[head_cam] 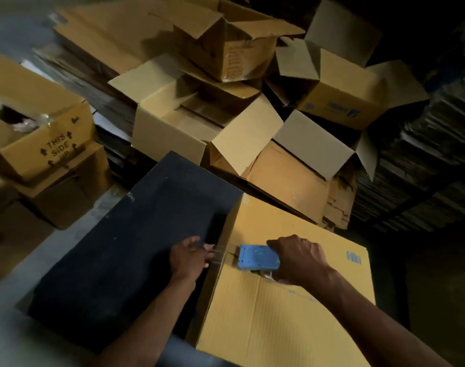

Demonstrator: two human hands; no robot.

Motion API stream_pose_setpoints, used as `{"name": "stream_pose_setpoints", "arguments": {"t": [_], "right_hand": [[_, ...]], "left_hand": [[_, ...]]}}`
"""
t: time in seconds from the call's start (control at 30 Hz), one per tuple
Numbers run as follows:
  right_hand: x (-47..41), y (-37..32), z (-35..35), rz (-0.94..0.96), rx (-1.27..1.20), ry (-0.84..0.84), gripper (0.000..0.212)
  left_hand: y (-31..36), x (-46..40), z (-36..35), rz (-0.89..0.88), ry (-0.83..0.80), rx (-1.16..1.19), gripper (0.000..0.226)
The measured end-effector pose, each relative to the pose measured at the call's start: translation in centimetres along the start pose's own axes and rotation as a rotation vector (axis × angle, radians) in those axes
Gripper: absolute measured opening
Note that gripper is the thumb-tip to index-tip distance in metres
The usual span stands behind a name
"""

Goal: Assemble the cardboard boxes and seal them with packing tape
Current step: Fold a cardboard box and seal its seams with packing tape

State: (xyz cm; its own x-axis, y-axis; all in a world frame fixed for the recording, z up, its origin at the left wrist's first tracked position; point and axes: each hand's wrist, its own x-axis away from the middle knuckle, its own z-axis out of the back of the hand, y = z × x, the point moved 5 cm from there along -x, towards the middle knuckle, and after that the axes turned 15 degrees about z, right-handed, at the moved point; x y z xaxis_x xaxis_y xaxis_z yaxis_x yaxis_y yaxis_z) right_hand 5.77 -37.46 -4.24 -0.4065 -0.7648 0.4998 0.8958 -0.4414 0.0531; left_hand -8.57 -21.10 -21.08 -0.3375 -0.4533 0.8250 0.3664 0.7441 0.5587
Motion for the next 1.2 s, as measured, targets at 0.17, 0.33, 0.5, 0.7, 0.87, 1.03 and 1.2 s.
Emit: {"name": "stream_pose_setpoints", "arguments": {"t": [0.17, 0.33, 0.5, 0.7, 0.87, 1.03, 1.2], "right_hand": [[-1.0, -0.7, 0.1, 0.019, 0.045, -0.077, 0.054], [-1.9, -1.3, 0.1, 0.017, 0.149, -0.121, 0.063], [-2.1, -1.5, -0.1, 0.023, 0.225, -0.146, 0.063], [-1.9, -2.7, -0.6, 0.06, 0.243, -0.147, 0.057], [-1.1, -2.1, -0.7, 0.127, 0.123, -0.141, 0.091], [1.1, -1.3, -1.6, 0.286, 0.185, -0.185, 0.101], [2.5, 0.7, -0.5, 0.31, 0.108, -0.193, 0.079]], "left_hand": [[-1.1, -0.1, -0.1, -0.025, 0.032, -0.018, 0.028], [-3.1, -0.6, -1.0, 0.007, 0.096, -0.034, 0.021], [-5.2, -2.2, 0.4, 0.164, 0.119, -0.19, 0.022], [-3.9, -0.8, 2.1, -0.114, 0.083, -0.194, 0.014], [-1.8, 4.4, -2.4, -0.627, -0.357, -0.664, 0.095], [-2.8, 4.4, -3.8, -1.081, -0.12, -1.353, 0.103], [-2.7, 4.9, -3.7, -1.095, -0.013, -1.502, 0.1]]}}
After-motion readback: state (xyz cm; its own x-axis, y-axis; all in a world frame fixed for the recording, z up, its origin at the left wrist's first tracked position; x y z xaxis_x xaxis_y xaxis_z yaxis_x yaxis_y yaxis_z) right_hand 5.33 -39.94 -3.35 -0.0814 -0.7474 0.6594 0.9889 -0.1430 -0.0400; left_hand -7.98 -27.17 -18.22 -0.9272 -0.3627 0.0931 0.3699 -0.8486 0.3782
